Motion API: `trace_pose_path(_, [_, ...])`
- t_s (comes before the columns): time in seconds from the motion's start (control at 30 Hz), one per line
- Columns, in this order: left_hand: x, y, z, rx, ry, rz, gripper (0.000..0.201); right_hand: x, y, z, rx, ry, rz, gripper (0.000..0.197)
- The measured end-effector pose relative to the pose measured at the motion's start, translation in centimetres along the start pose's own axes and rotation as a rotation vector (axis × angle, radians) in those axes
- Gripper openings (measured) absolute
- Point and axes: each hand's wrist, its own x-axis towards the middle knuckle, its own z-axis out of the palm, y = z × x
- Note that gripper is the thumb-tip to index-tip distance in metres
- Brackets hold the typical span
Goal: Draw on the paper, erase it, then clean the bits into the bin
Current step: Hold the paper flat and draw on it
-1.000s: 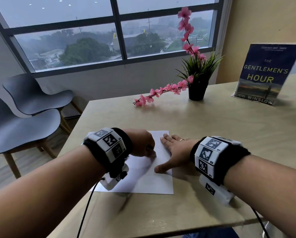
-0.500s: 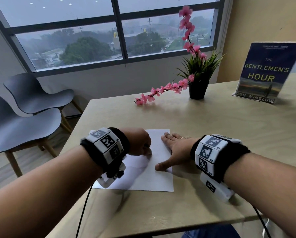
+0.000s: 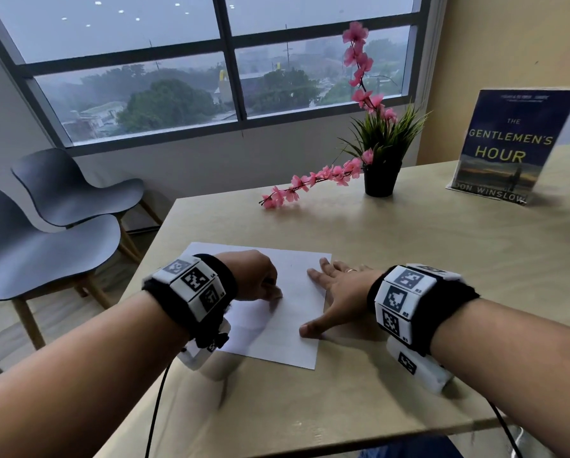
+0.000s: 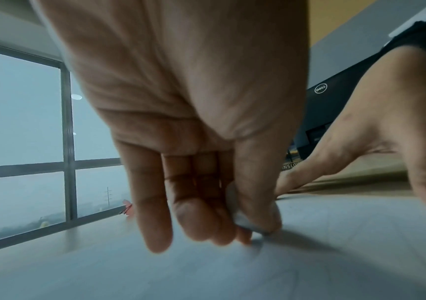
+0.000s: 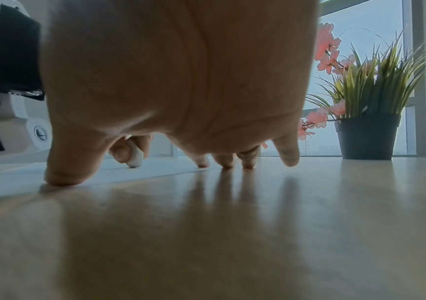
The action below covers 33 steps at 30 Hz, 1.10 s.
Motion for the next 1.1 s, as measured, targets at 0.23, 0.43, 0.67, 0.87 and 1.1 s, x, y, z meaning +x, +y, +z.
trace_pose_path(0.23, [0.1,0.2,-0.1,0.001,-0.027,0.005,0.031,-0.1,0.0,-0.1,-0.005,-0.017,0.000,0.121])
trace_pose_path(0.43, [0.0,1.7,0.1,0.075,-0.031,0.069,0.028,0.0,0.1,0.0,-0.015,-0.010,-0.001,0.122])
trace_pose_path(0.67, [0.6,2.1,-0.5,0.040,-0.012,0.047,0.029,0.0,0.1,0.0,-0.017,0.001,0.009,0.122])
trace_pose_path(0.87, [0.9,2.4,-1.0,0.033,-0.025,0.051,0.032,-0.1,0.2,0.1,-0.011,0.006,0.008,0.122])
trace_pose_path(1.1, [0.5,3.9,-1.2,0.094,-0.061,0.125,0.035,0.0,0.2,0.1,-0.001,0.011,0.005,0.121])
